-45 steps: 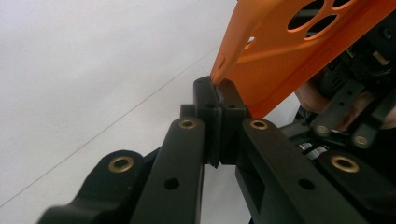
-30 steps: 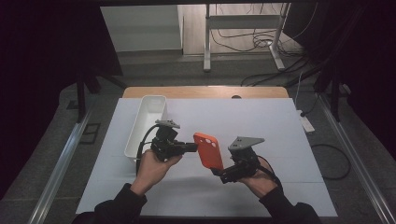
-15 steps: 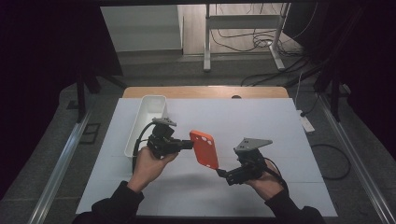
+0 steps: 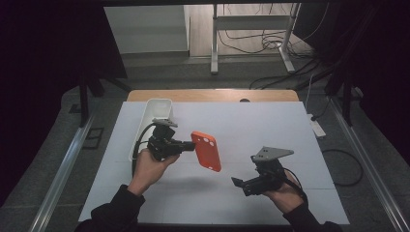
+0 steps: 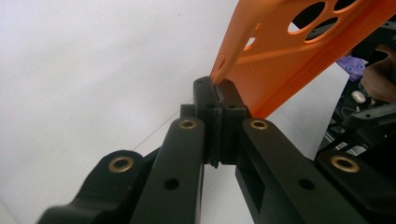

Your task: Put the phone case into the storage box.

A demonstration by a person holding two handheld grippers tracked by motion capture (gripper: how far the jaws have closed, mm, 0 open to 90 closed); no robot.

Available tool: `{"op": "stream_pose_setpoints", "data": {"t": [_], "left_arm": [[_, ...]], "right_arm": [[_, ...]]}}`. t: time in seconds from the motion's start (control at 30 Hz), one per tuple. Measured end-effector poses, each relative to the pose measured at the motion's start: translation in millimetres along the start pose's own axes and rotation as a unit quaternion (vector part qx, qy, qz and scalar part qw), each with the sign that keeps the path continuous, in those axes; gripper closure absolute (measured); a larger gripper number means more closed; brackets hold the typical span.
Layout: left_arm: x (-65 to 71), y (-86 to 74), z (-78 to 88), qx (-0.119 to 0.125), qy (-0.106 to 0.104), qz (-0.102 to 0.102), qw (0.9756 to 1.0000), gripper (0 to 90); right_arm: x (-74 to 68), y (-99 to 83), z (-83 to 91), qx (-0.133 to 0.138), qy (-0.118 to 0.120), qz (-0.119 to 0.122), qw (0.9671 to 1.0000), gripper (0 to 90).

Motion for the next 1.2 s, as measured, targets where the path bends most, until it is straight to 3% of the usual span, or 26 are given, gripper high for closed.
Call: {"op": "stream_pose_setpoints", "data": {"t": [0.77, 1.2], "left_arm": [[-19.1, 9.9, 16.1, 0.003, 0.015, 0.006, 0.9999, 89.6], [-28.3, 17.4, 23.0, 0.002, 0.024, 0.012, 0.9996, 89.5]], "right_arm": [[15.2, -22.0, 26.8, -0.007, -0.034, -0.021, 0.9992, 0.7], [18.5, -37.5, 39.7, -0.015, -0.047, -0.017, 0.9986, 0.0]]}}
Point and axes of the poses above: each handheld gripper's, and its own axes: z roughly backward along the jaws, y roughly out of its top, x roughly to its right, the point moved 8 cm from there along -z, roughly forward along the jaws, and after that the axes turned 1 degree about x, right-handed, at the moved point
